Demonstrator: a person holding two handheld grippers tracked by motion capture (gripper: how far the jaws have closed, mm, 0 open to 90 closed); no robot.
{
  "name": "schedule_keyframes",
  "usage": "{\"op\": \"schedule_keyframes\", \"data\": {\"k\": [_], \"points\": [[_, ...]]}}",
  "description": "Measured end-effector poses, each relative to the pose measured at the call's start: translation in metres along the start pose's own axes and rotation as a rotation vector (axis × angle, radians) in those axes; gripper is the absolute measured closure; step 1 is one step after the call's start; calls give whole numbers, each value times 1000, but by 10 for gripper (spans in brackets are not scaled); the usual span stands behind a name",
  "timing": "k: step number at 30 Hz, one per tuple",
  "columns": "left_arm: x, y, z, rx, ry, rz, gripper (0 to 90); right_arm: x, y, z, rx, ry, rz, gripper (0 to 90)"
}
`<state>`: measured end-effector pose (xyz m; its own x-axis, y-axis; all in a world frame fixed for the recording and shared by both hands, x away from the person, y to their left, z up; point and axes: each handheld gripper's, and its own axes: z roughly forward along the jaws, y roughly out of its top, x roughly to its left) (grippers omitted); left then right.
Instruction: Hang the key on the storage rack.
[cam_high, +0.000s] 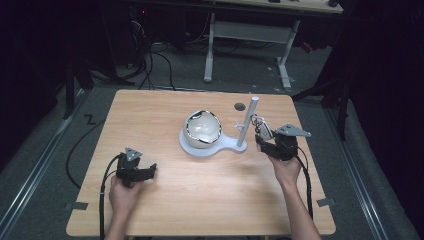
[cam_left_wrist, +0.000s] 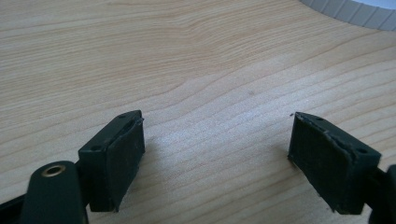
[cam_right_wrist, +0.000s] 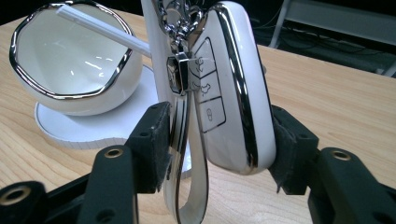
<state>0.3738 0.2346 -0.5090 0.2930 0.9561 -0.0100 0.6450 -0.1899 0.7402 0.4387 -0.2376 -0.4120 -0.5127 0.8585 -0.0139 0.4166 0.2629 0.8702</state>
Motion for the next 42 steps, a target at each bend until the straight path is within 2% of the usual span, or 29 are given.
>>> {"op": "schedule_keyframes", "data": {"k": [6, 17, 24, 31, 42], "points": [[0, 0, 0, 0, 0, 0, 188, -1, -2, -3, -5, 1, 10, 426], [0, 0, 0, 0, 0, 0, 188, -4, -9, -13, -16, -5, -2, 381], [0, 0, 0, 0, 1, 0, 188, -10, -12, -20, -23, -5, 17, 378], [0, 0, 0, 0, 1, 0, 189, -16, -21, -29, -44, -4, 42, 435], [0, 0, 0, 0, 2, 1, 188, -29, -36, -47, -72, -15, 109, 454]]}}
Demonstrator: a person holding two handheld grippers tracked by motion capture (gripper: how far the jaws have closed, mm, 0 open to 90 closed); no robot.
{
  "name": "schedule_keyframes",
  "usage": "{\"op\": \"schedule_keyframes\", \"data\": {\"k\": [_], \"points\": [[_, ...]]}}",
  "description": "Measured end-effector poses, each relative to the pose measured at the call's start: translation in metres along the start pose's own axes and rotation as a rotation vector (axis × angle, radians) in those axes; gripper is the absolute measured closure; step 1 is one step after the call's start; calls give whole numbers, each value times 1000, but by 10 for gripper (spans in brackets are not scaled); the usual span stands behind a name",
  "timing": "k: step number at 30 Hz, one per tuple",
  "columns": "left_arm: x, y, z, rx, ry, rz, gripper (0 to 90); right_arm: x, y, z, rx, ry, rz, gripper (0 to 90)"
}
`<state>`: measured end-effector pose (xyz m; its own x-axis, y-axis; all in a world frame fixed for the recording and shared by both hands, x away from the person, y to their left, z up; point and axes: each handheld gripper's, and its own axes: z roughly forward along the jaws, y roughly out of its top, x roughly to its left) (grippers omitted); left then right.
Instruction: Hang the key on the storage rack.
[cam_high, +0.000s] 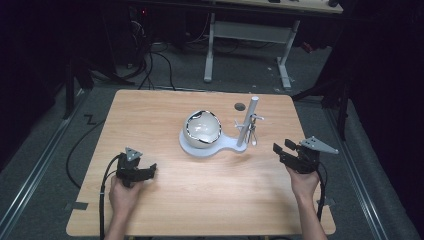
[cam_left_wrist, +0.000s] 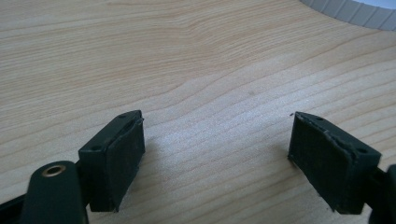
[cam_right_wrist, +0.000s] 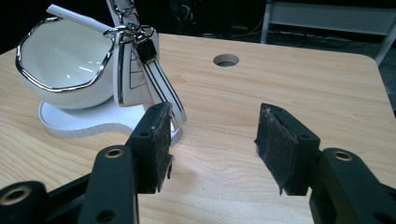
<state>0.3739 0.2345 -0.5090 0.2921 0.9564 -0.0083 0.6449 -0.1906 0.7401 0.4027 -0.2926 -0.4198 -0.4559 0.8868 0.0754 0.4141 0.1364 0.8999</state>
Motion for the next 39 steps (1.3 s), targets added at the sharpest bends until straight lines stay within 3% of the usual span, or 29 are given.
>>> {"op": "schedule_keyframes", "data": {"k": [19, 39], "points": [[0, 0, 0, 0, 0, 0, 188, -9, -19, -18, -7, -9, 53, 461], [0, 0, 0, 0, -1, 1, 188, -9, -39, -18, 17, -14, 88, 467]]}}
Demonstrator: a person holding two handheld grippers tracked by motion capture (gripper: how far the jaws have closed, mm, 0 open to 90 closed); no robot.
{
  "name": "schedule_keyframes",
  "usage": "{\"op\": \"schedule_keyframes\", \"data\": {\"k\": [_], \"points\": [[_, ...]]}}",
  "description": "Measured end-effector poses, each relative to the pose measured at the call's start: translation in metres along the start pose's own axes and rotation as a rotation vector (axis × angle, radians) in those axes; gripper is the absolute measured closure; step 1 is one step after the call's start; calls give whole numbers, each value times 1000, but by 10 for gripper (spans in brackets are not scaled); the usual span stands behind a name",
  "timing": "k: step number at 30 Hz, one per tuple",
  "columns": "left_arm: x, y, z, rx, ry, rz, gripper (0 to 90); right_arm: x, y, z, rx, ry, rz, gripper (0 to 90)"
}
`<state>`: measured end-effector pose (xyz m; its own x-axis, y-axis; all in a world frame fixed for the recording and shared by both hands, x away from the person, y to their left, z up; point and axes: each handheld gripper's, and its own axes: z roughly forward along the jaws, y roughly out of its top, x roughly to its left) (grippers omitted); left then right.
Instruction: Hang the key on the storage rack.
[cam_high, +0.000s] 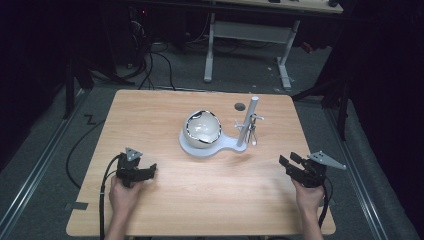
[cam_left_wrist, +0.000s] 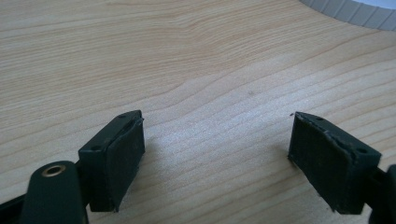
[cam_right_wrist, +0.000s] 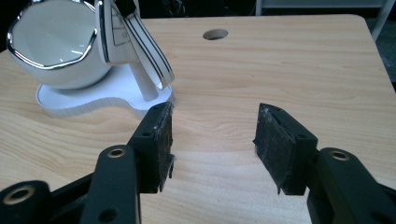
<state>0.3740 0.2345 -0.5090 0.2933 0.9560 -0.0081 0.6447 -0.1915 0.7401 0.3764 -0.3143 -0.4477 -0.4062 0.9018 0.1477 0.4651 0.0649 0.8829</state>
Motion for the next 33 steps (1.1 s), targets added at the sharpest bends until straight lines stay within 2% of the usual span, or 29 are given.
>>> {"op": "schedule_keyframes", "data": {"k": [9, 18, 20, 33], "points": [[0, 0, 0, 0, 0, 0, 188, -3, -10, 6, 21, -16, 20, 469], [0, 0, 0, 0, 0, 0, 188, -6, -19, 16, 73, -34, 20, 469], [0, 0, 0, 0, 0, 0, 188, -5, -20, 20, 90, -41, 6, 469], [0, 0, 0, 0, 0, 0, 188, -4, -24, 37, 143, -63, 1, 467]]}}
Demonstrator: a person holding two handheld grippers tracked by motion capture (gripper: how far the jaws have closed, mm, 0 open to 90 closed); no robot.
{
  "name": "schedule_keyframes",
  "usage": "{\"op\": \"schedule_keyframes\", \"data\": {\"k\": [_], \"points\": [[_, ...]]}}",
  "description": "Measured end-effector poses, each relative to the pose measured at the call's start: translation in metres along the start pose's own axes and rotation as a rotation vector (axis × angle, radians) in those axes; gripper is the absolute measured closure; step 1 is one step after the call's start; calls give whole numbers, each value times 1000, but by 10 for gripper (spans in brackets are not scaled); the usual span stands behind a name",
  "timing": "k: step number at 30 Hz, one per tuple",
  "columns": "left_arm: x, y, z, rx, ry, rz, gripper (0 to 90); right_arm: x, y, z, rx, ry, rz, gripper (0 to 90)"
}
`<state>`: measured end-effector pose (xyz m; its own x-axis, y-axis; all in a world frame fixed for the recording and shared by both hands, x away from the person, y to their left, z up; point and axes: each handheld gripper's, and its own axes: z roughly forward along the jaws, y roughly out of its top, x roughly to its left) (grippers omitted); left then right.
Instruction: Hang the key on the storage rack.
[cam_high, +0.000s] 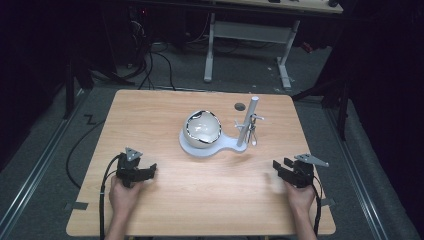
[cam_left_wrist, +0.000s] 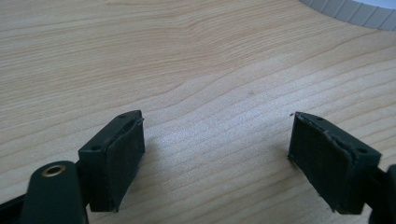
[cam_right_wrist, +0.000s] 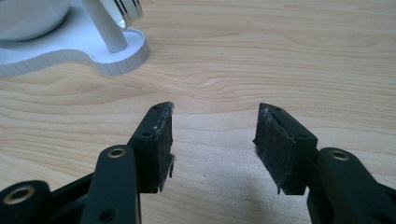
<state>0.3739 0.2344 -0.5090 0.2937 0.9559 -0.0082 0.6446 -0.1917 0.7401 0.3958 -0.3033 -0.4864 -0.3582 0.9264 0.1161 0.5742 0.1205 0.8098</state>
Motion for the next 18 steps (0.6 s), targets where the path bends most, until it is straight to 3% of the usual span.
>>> {"op": "schedule_keyframes", "data": {"k": [18], "points": [[0, 0, 0, 0, 0, 0, 188, 1, -4, 18, 72, -68, -38, 454]]}}
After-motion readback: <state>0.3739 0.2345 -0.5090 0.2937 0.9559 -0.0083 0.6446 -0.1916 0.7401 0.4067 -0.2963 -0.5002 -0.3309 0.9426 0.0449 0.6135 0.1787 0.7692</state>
